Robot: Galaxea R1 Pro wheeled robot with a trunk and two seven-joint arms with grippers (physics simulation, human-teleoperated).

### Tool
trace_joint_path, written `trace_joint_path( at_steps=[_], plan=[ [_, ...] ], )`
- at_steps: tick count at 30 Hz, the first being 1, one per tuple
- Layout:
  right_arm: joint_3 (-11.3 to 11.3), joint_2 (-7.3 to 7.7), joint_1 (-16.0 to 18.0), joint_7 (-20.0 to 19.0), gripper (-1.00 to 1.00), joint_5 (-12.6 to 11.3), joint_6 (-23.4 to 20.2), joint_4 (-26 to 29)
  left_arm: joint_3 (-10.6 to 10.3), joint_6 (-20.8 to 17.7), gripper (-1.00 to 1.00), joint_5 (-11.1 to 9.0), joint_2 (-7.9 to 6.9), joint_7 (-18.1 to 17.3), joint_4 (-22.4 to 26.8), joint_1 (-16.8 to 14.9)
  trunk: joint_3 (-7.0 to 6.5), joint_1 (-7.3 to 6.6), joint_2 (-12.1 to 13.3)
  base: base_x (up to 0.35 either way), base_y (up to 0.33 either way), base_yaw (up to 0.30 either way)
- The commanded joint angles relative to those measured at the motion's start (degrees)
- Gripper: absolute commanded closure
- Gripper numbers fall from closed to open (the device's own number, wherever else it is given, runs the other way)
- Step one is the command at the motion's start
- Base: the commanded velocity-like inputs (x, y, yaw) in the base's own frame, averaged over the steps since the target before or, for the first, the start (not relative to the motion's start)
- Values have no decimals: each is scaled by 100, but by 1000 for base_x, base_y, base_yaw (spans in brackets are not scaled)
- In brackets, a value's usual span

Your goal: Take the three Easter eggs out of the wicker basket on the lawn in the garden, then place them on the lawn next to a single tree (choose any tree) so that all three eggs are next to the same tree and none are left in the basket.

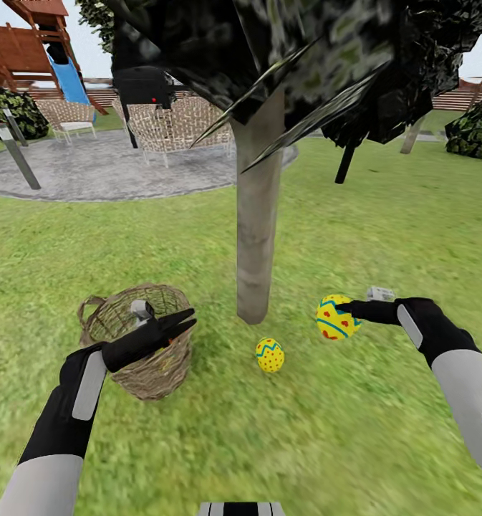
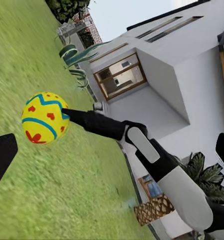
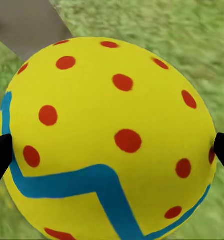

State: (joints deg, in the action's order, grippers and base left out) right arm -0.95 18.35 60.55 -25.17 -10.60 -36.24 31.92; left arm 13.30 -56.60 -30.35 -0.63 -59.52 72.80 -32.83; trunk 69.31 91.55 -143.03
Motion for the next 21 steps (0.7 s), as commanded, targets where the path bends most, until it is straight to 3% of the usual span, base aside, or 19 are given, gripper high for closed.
trace_joint_path(
  at_steps=[1,2,4,6,11,14,17,21],
  plan=[
    [-10,-106,0,168,100,99,-6,-1,4,-26,-100,3,36,-15,7,-4,5,1,-2,256,-236,251],
    [-10,-206,0,255,100,286,34,-20,3,-26,-100,5,57,-15,9,-4,5,1,-2,256,-236,269],
    [-4,-452,0,338,100,931,178,-57,0,-26,-100,6,75,-15,3,-4,5,1,-2,188,-165,283],
    [-2,-611,-1,357,100,1145,353,-76,4,-30,-100,3,79,-24,0,-4,6,1,-2,45,-38,282],
    [-5,-749,-8,364,100,1208,453,-85,-2,-35,-100,3,77,-46,9,-4,84,18,-24,4,-3,158],
    [-2,-932,-8,364,100,1220,524,-293,-20,-34,-100,3,80,-47,16,-4,152,26,-28,0,0,19],
    [-6,-974,-8,356,100,1210,1149,-546,-81,-30,-100,3,81,-44,20,-4,219,34,-32,0,0,1],
    [-10,-999,-8,355,100,1224,1281,-839,-91,-26,-100,11,81,-42,15,-4,307,44,-38,0,0,0]
  ],
)
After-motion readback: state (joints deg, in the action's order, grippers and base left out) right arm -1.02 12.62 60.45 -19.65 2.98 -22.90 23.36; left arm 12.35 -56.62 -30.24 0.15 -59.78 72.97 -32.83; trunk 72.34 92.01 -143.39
